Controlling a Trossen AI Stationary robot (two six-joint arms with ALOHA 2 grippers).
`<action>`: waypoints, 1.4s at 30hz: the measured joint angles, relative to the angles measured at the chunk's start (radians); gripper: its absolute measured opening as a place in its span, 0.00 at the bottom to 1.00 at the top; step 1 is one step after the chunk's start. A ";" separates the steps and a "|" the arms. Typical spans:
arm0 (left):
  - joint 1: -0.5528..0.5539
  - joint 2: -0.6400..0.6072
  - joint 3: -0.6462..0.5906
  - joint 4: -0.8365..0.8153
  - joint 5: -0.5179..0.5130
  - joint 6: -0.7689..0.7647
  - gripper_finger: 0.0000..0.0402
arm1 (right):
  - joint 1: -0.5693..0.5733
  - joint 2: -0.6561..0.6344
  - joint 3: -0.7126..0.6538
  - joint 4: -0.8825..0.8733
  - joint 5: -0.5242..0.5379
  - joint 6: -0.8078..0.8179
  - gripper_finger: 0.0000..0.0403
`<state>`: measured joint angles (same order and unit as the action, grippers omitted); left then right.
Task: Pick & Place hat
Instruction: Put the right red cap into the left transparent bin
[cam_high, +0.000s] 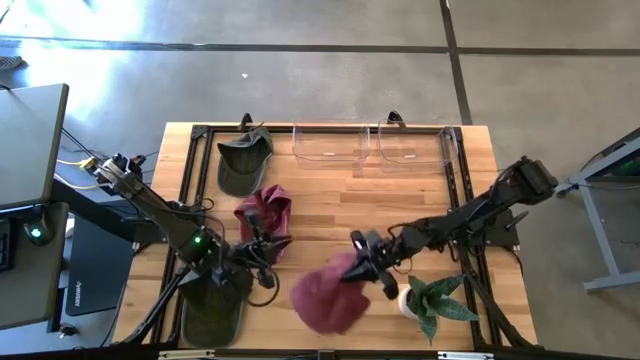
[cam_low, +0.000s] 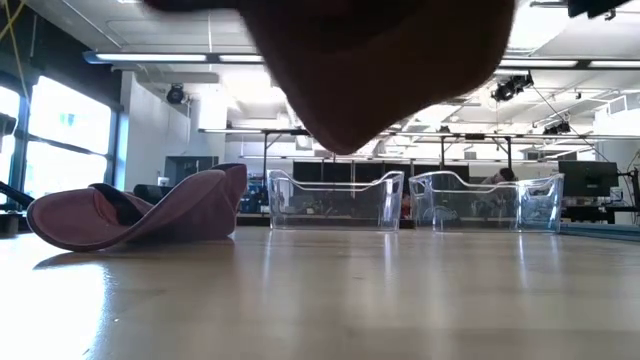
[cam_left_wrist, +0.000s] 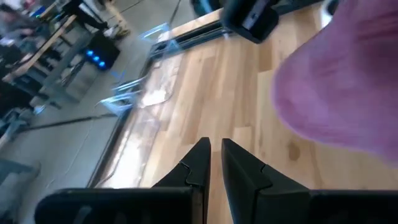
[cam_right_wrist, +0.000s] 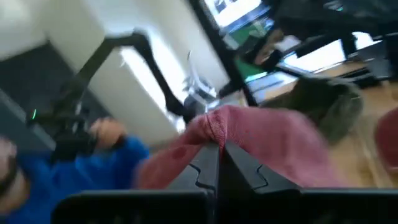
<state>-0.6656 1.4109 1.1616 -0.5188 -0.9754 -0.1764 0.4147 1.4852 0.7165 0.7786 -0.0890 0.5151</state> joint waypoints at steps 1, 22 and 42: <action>0.005 0.012 -0.016 0.036 -0.002 0.025 0.09 | 0.006 -0.004 0.002 -0.047 -0.002 -0.029 0.01; 0.055 0.094 -0.117 0.267 0.068 0.145 0.09 | -0.017 -0.126 0.003 -0.832 0.713 -0.314 0.19; 0.084 0.093 -0.116 0.286 0.122 0.146 0.09 | -0.194 -0.045 0.106 -0.804 0.376 -0.761 0.69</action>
<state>-0.5816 1.5036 1.0458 -0.2329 -0.8536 -0.0303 0.2203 1.4399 0.8229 -0.0251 0.2868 -0.2457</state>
